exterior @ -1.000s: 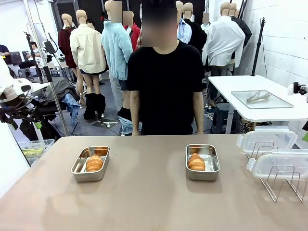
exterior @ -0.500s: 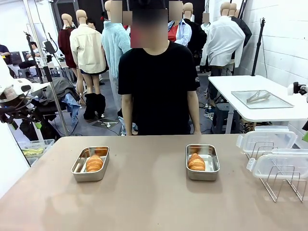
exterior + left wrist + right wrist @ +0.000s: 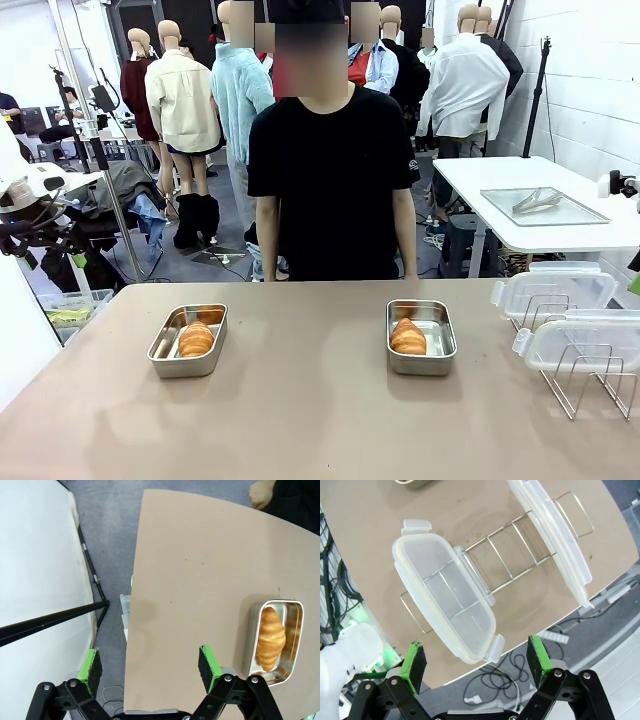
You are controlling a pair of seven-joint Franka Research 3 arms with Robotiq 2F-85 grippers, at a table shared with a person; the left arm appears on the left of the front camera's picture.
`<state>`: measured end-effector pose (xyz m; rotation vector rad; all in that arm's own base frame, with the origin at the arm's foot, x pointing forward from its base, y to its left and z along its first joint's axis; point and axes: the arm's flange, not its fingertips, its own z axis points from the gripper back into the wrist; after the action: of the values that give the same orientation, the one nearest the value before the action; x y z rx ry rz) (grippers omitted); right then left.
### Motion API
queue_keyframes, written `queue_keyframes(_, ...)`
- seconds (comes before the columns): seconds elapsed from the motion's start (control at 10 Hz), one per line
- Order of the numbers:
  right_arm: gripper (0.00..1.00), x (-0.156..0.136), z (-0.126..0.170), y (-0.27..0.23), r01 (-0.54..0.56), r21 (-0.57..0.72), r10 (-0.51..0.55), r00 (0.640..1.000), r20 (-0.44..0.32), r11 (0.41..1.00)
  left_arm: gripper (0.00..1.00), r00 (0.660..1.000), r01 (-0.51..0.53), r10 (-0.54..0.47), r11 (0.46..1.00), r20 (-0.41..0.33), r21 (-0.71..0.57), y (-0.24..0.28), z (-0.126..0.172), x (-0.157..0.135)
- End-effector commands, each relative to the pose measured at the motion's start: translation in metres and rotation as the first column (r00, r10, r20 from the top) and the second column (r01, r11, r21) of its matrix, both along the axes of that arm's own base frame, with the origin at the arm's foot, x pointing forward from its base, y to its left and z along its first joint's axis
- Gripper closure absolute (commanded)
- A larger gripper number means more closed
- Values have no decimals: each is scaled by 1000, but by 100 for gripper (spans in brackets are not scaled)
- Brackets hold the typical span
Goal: Place the bread in airtight containers.
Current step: Pick up one Airtight Container lid and hand it to the human.
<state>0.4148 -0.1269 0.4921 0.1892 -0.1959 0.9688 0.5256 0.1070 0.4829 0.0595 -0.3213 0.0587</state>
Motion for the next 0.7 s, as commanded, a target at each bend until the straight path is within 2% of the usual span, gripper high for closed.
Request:
queue_keyframes(0.0, 0, -6, 0, 6, -26, -8, 26, 999, 21, 1000, 0, 1000, -11, 11, 1000, 1, 16, -1, 2, -1)
queue_keyframes(0.2, 0, -24, -4, 20, -121, -43, 122, 992, 32, 992, 0, 1000, -11, 11, 1000, 1, 16, -1, 2, -1)
queue_keyframes(0.3, 0, -32, -7, 27, -250, -30, 251, 967, 34, 968, 0, 1000, -11, 11, 1000, 1, 16, -1, 2, -1)
queue_keyframes(0.4, 0, -37, -9, 32, -305, -17, 305, 952, 35, 952, 0, 1000, -11, 11, 1000, 1, 16, -1, 2, -1)
queue_keyframes(0.5, 0, -43, -10, 39, -389, -2, 389, 921, 18, 921, 0, 1000, -11, 11, 1000, 1, 16, -1, 2, -1)
queue_keyframes(0.6, 0, -49, -11, 47, -402, -35, 403, 915, 21, 915, 0, 1000, -11, 11, 1000, 1, 16, -1, 2, -1)
